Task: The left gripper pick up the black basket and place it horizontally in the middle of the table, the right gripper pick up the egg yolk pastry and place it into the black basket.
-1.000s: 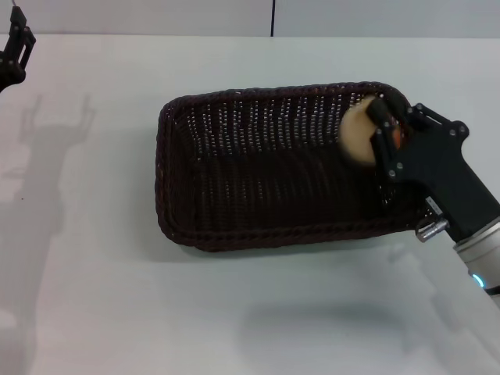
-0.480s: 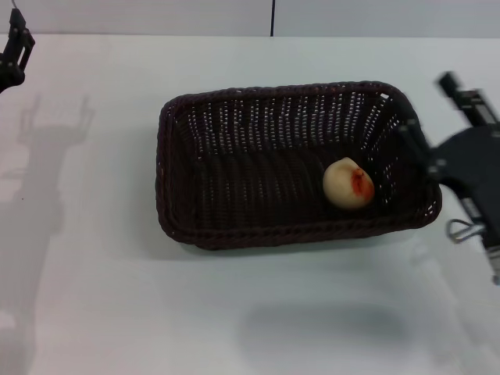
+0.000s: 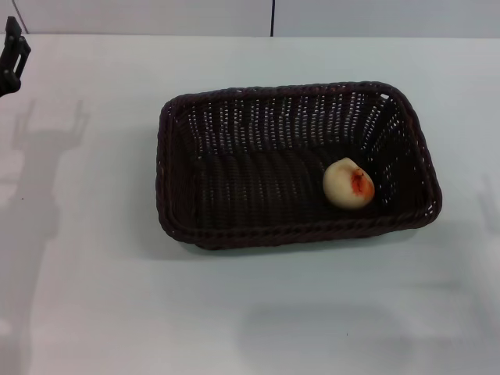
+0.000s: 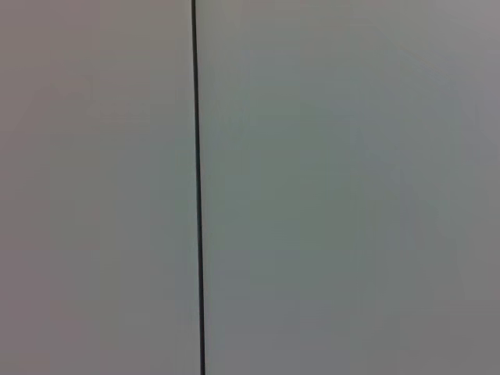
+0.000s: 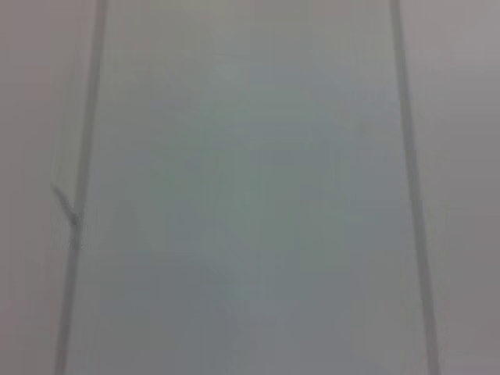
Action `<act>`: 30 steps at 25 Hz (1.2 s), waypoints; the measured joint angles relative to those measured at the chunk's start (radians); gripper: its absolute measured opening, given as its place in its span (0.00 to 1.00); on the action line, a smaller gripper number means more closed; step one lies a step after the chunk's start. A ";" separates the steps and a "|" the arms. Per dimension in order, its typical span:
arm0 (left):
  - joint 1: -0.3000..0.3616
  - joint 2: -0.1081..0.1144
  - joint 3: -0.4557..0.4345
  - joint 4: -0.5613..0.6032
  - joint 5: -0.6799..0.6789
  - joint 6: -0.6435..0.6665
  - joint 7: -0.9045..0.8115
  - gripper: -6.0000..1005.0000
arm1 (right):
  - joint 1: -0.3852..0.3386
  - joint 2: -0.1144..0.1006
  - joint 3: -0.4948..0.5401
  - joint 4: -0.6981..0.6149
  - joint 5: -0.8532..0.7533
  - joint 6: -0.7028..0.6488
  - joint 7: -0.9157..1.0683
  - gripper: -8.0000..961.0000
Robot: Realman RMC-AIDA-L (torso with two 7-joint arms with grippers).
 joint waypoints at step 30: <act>0.069 -0.010 0.118 0.077 -0.014 0.091 -0.019 0.81 | -0.070 0.003 0.034 -0.032 0.026 0.035 0.080 0.78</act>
